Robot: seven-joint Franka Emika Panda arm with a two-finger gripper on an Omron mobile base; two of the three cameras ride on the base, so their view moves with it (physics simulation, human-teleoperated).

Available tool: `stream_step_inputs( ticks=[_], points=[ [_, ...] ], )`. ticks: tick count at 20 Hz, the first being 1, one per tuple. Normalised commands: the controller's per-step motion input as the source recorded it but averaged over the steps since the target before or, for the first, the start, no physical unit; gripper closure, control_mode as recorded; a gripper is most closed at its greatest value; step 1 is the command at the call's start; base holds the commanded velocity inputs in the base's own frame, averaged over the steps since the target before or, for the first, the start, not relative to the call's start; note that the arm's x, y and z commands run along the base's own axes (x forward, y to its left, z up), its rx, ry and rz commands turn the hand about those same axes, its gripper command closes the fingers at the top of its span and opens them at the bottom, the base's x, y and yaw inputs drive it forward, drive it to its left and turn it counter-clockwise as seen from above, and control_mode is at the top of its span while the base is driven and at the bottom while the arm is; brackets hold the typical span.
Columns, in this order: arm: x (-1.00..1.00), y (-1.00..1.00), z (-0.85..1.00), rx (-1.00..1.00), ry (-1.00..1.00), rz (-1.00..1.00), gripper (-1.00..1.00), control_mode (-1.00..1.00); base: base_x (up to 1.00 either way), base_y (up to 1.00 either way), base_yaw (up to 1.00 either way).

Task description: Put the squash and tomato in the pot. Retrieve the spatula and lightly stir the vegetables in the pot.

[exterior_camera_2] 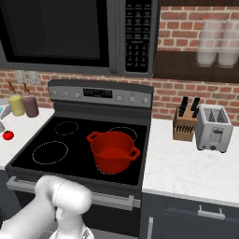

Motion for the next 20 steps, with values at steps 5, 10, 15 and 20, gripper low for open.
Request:
stream_step_inputs(
  ticks=[5,10,15,20],
  points=[
    [-0.54,-1.0,0.54,0.0,-0.16,0.04,1.0,-1.0,0.0,0.0,0.0],
    [-0.17,-1.0,0.73,0.0,-0.03,0.0,1.0,-1.0,0.0,0.0,0.0],
    [0.0,-1.0,0.64,-0.02,0.0,-0.1,1.0,-1.0,0.0,0.0,0.0],
    [0.0,-1.0,0.34,-0.04,0.03,-0.28,1.0,-1.0,0.0,0.0,0.0]
  ],
)
